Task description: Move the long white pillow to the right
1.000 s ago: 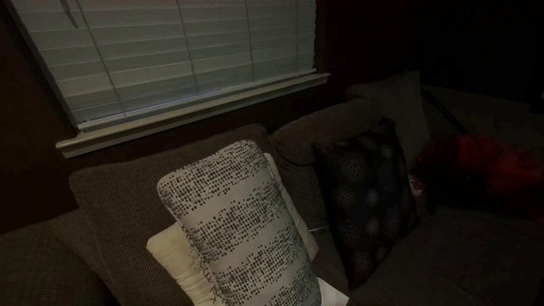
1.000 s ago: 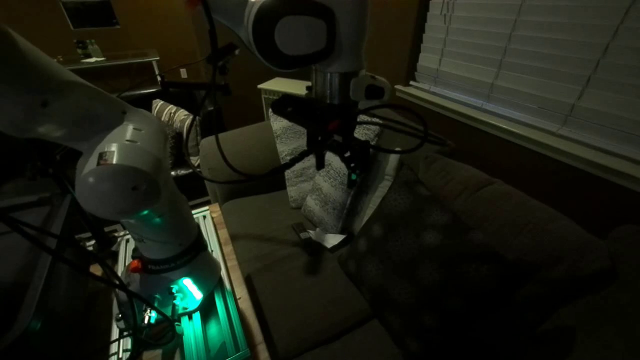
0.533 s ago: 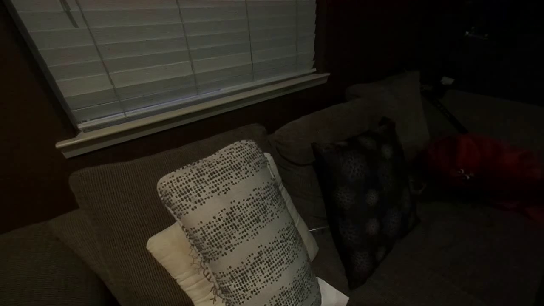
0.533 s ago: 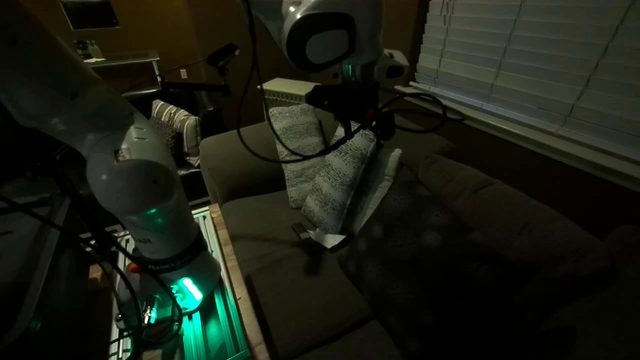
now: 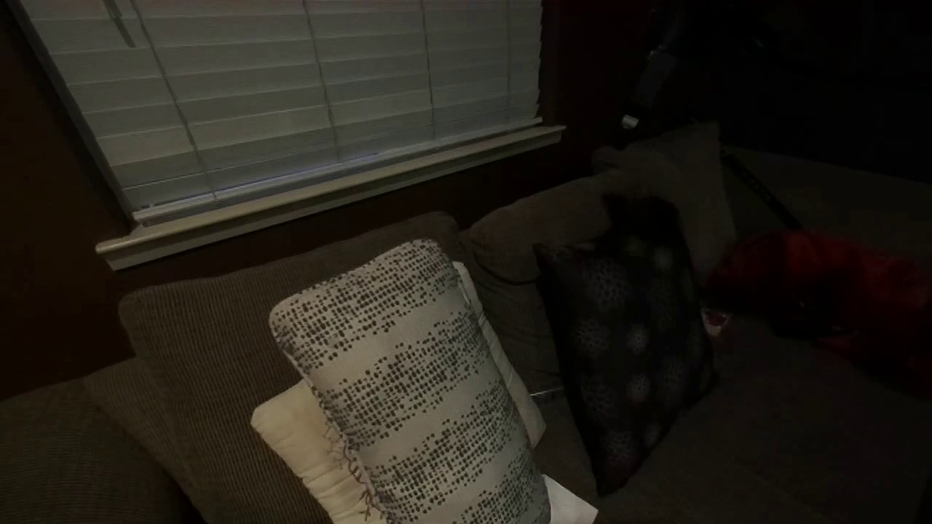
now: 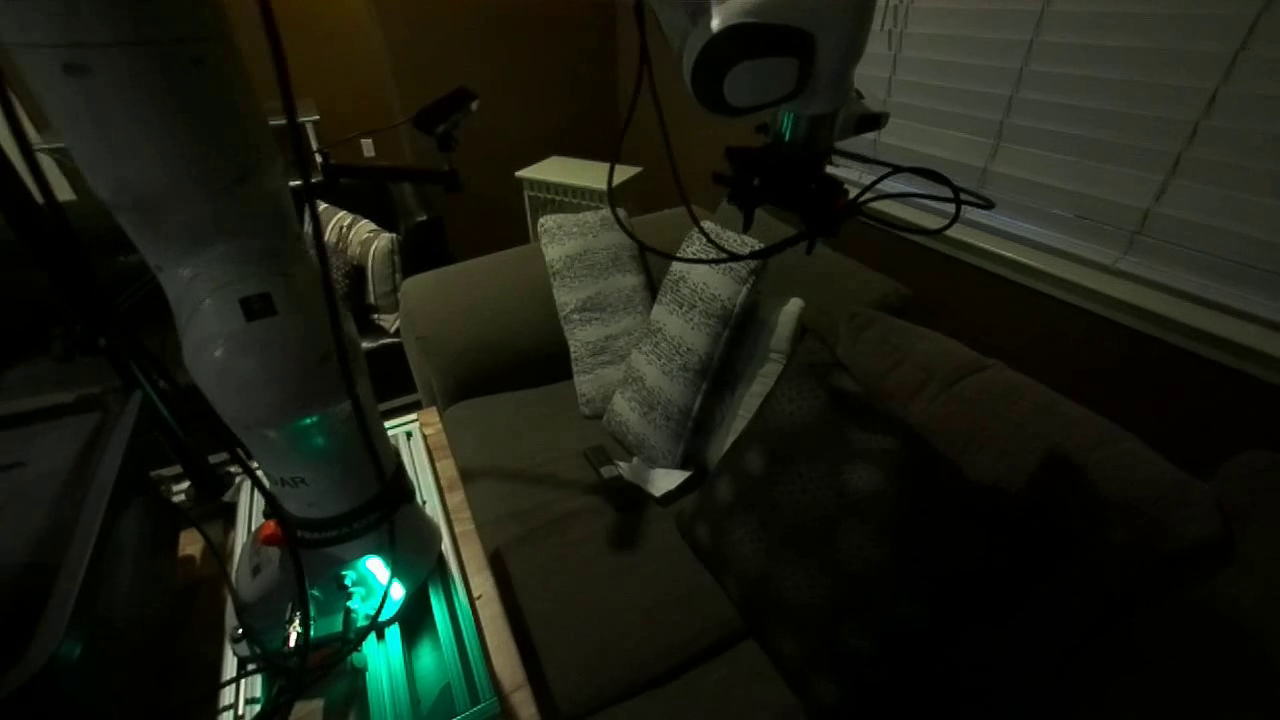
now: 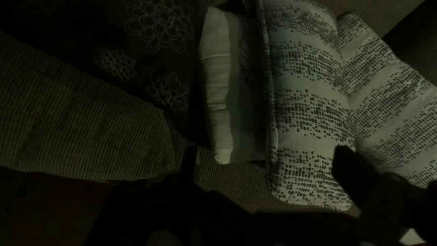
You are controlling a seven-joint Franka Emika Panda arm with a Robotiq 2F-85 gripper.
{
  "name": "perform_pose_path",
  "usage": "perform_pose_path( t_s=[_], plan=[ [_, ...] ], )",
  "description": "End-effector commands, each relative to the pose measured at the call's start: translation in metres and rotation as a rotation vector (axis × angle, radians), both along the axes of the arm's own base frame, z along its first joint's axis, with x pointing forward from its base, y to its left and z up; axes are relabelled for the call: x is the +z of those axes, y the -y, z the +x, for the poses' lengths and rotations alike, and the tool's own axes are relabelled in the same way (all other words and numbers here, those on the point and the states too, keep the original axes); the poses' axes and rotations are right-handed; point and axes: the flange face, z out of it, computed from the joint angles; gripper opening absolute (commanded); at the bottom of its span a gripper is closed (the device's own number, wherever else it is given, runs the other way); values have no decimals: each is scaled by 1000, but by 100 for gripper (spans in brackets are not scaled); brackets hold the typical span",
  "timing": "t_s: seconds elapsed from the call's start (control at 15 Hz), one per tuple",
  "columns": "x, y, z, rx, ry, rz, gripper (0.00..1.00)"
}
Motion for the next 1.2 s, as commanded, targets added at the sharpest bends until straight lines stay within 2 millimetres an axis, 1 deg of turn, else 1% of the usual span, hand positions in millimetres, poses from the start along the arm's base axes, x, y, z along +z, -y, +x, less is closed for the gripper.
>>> perform_pose_path(
  t_s=[0.0,0.13,0.47,0.53,0.67,0.73,0.8,1.0,1.13],
  plan=[
    [-4,-3,10,4,-7,-6,100],
    [-12,-4,21,6,-18,-12,100],
    [-11,-2,23,4,-20,-10,100],
    [-13,-9,31,46,-5,4,100],
    [-25,-36,58,128,-11,25,100],
    [-34,-55,74,171,-25,24,100],
    [-40,-71,85,211,-34,3,100],
    [-59,-113,118,293,-42,-27,100],
    [-78,-136,138,360,-29,-36,100]
  ],
)
